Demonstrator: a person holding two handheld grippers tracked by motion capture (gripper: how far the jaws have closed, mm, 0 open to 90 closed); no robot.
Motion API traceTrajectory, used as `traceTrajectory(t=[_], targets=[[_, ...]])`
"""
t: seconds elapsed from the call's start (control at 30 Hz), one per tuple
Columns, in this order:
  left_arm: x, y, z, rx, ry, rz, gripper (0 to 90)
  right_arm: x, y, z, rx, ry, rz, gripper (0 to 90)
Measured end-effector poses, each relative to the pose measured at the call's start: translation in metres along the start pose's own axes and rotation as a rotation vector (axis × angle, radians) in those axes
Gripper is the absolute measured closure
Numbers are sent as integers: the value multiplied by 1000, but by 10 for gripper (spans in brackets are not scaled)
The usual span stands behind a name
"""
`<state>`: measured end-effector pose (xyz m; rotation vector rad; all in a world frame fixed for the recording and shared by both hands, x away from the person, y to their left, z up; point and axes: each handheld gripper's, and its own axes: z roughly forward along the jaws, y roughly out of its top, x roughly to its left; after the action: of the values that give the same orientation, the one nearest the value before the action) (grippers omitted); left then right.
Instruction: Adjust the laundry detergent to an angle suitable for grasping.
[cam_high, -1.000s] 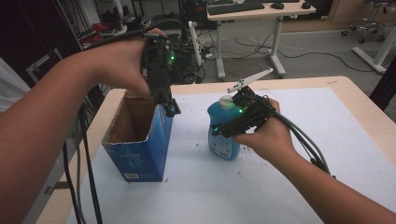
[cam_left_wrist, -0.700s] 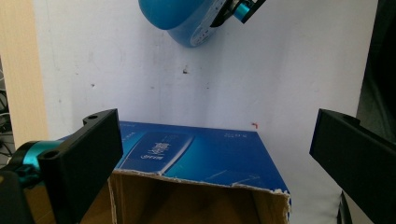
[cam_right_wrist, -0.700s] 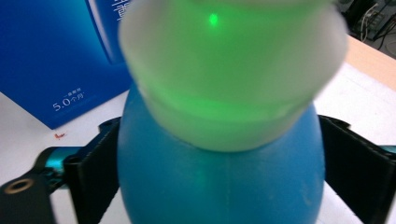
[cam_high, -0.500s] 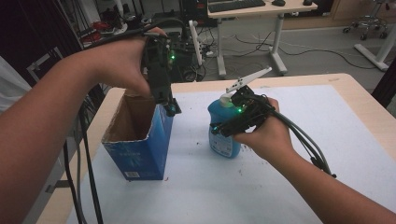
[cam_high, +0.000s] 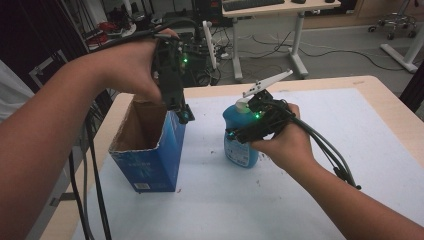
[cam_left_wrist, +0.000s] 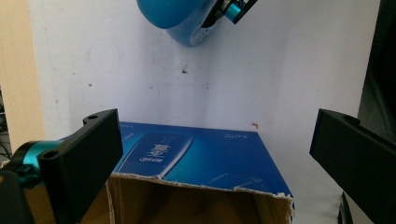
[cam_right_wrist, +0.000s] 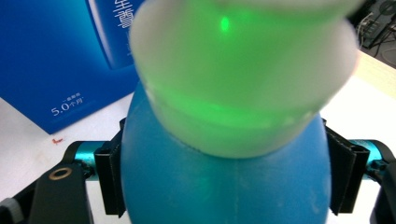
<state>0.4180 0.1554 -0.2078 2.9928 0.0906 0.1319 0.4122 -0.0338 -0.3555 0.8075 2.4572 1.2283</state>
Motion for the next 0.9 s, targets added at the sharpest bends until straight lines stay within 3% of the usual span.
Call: traceTrajectory(t=[0.07,0.9], targets=[[0,0,0,0,-1,0,24,0,-1,-1,-4,6,-3,251],[1,-4,1,-1,-2,-6,25,0,-2,-2,-29,11,-26,368]])
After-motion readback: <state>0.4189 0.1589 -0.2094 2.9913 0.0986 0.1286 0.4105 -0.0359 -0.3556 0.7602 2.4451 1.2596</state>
